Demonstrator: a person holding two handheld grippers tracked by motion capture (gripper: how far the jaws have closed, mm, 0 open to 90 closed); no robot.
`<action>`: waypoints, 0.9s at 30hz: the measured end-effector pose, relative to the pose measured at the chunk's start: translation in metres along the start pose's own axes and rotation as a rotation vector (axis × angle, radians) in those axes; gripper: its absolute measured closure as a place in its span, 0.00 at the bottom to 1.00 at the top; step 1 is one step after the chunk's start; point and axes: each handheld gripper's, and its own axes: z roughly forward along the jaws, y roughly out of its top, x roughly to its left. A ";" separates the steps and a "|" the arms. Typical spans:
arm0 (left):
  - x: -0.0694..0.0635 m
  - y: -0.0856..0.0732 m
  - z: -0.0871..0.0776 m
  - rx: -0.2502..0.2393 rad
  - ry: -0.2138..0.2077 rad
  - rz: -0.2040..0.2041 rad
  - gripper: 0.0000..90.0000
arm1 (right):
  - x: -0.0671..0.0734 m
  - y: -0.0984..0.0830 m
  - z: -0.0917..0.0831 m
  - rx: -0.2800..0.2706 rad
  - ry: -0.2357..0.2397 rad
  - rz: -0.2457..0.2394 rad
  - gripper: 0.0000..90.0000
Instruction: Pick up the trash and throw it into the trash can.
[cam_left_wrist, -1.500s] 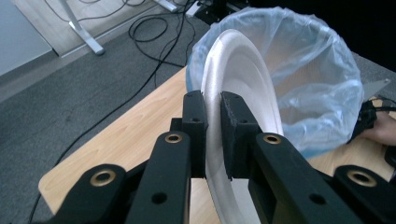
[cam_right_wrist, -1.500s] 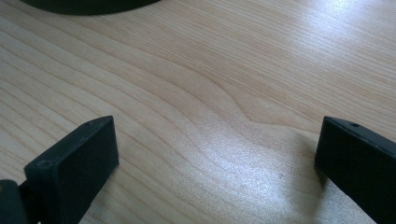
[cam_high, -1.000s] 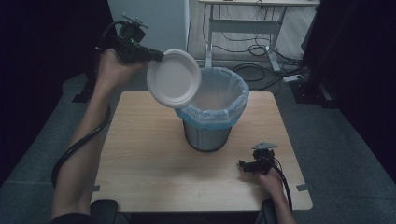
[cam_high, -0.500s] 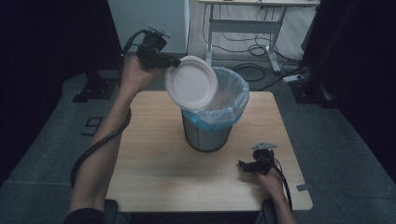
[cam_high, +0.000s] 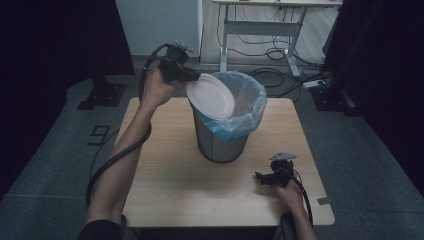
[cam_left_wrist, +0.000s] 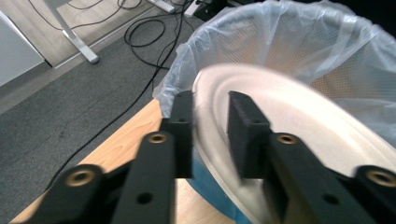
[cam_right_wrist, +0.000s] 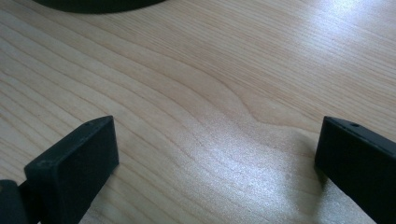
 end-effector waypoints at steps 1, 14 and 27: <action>-0.001 -0.001 0.002 0.000 0.006 0.007 0.71 | 0.000 0.000 0.000 0.000 0.000 0.000 0.00; -0.001 -0.007 -0.005 -0.058 -0.046 0.015 0.29 | 0.001 0.000 0.000 0.001 0.005 -0.001 0.00; 0.005 -0.031 -0.022 -0.080 -0.091 0.020 0.15 | 0.002 0.000 0.000 0.001 0.006 -0.003 0.00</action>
